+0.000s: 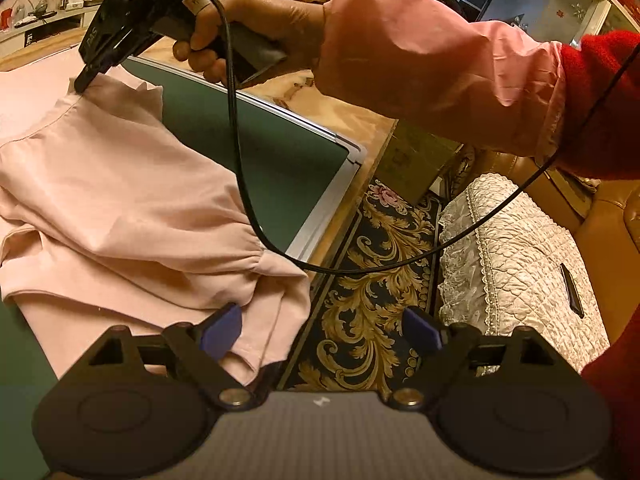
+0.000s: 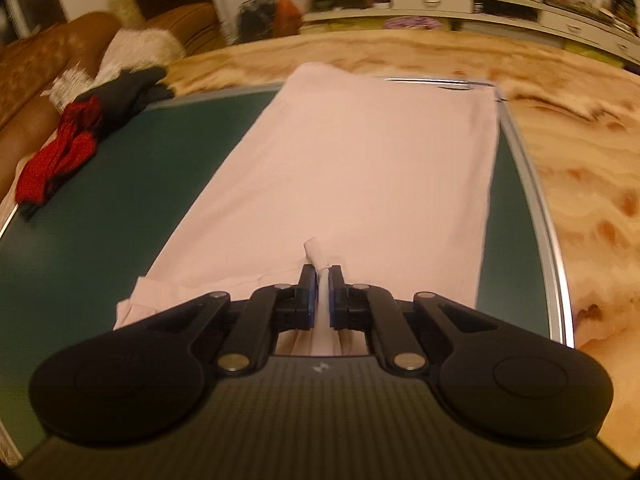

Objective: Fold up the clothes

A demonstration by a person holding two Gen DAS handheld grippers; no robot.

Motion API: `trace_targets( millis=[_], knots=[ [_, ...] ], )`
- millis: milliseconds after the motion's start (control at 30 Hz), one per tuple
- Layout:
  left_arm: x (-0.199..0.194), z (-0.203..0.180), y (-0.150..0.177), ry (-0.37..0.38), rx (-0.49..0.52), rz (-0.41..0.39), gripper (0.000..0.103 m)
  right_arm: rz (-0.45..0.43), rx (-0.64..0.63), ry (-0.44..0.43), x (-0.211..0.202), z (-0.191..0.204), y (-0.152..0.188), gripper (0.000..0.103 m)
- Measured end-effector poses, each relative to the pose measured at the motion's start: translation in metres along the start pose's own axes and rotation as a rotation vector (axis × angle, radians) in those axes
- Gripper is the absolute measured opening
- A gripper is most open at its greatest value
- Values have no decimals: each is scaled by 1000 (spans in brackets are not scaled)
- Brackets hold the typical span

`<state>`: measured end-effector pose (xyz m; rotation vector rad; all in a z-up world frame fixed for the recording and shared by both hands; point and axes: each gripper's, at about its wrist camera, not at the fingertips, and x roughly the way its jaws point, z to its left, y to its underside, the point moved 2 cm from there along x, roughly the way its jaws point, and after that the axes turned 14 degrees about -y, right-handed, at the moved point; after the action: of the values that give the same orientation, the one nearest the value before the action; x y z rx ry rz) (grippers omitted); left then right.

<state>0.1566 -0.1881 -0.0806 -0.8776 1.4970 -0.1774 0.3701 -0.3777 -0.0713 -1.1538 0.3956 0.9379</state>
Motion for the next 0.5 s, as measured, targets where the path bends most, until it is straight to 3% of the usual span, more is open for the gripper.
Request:
trace_targets(
  millis=[100,233,367,500],
  knots=[
    [0,0,-2,-1,2,1,91,16,14,-17,2,-1,2,12],
    [-1,-1,-2,-6,5,5,91,30,29,-33,2,-2,5,40],
    [-5,1,-1,-14,7,10,91,-12,18,-5,-26,5,18,40],
    [-7,-3,-1,-20,23,20,91,-34,8,-96,-71,25,55,40]
  ],
)
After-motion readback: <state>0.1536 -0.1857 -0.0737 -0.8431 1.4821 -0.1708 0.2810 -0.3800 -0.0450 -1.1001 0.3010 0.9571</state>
